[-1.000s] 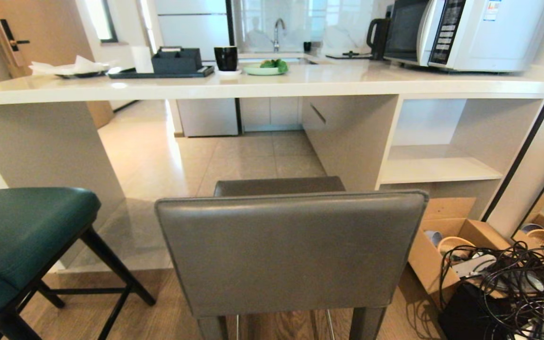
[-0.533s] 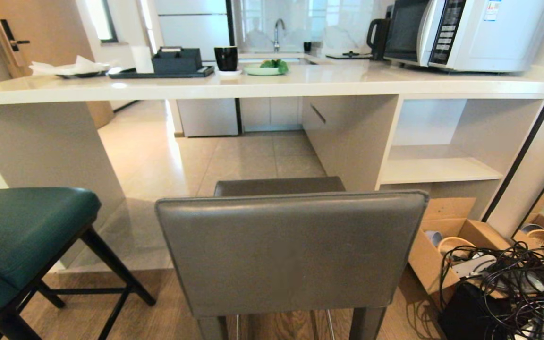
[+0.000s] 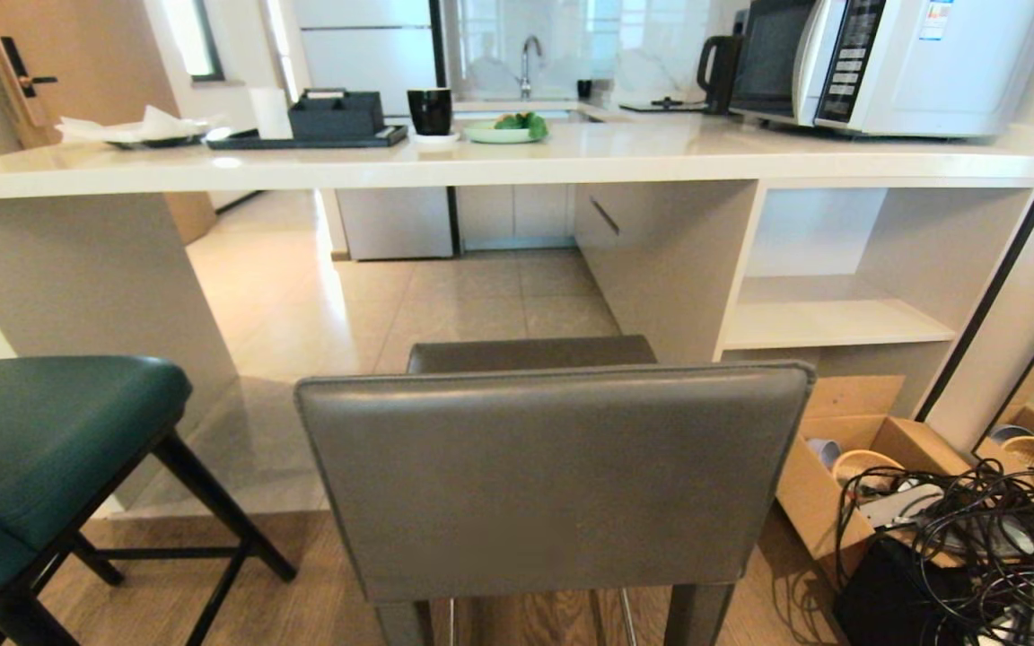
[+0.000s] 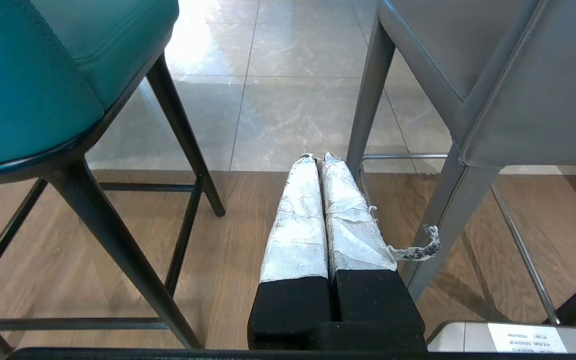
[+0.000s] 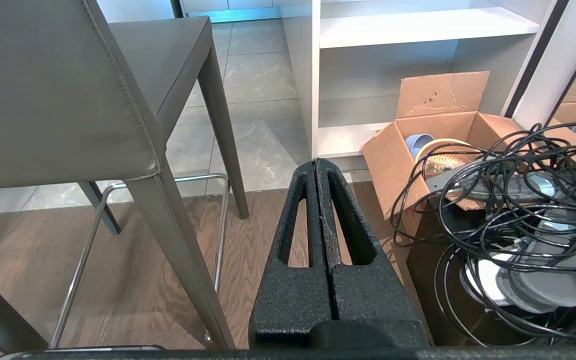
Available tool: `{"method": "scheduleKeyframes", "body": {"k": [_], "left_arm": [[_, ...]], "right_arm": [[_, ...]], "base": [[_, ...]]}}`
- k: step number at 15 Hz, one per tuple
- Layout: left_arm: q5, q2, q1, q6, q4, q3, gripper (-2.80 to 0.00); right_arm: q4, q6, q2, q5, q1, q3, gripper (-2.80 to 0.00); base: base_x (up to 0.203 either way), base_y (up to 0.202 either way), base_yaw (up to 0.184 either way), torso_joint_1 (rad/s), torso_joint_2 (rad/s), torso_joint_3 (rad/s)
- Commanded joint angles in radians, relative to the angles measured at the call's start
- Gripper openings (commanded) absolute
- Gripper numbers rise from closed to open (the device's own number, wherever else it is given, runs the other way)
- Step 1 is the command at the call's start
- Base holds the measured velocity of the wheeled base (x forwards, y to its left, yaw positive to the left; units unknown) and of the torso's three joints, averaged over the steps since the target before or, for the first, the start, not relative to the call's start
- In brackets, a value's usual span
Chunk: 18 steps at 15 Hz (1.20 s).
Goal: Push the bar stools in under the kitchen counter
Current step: Push the gray chair back under the dining table
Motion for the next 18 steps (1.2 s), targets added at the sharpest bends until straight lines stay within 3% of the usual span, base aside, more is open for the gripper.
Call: {"method": "scheduleKeyframes", "body": {"k": [1, 3, 5, 11, 15, 16, 18], "left_arm": [[0.009, 0.014, 0.002, -0.002, -0.001, -0.041, -2.80], [0.011, 0.144, 0.000, -0.027, -0.013, -0.150, -2.80], [0.009, 0.370, -0.002, -0.051, -0.105, -0.210, -2.80], [0.005, 1.142, -0.048, -0.046, -0.843, -0.166, -2.80], [0.006, 1.523, -0.152, -0.045, -1.357, -0.151, -2.80], [0.006, 1.559, -0.214, -0.047, -1.450, -0.141, -2.80], [0.006, 1.562, -0.299, -0.048, -1.479, -0.120, -2.80]], "right_arm": [[0.011, -0.002, 0.011, -0.007, 0.000, -0.026, -2.80], [0.012, 0.012, 0.109, -0.016, 0.001, -0.148, -2.80], [-0.051, 0.019, 0.323, -0.005, 0.002, -0.248, -2.80], [-0.532, -0.007, 1.004, 0.076, 0.030, -0.307, -2.80], [-0.969, -0.015, 1.395, 0.089, 0.089, -0.281, -2.80], [-1.077, -0.016, 1.477, 0.091, 0.109, -0.265, -2.80], [-1.249, -0.019, 1.600, 0.091, 0.164, -0.230, -2.80]], "base": [[0.000, 0.000, 0.000, 0.000, 0.00, 0.000], [0.000, 0.000, 0.000, 0.000, 0.00, 0.000], [0.000, 0.000, 0.000, 0.000, 0.00, 0.000], [0.000, 0.000, 0.000, 0.000, 0.00, 0.000], [0.000, 0.000, 0.000, 0.000, 0.00, 0.000], [0.000, 0.000, 0.000, 0.000, 0.00, 0.000], [0.000, 0.000, 0.000, 0.000, 0.00, 0.000]]}}
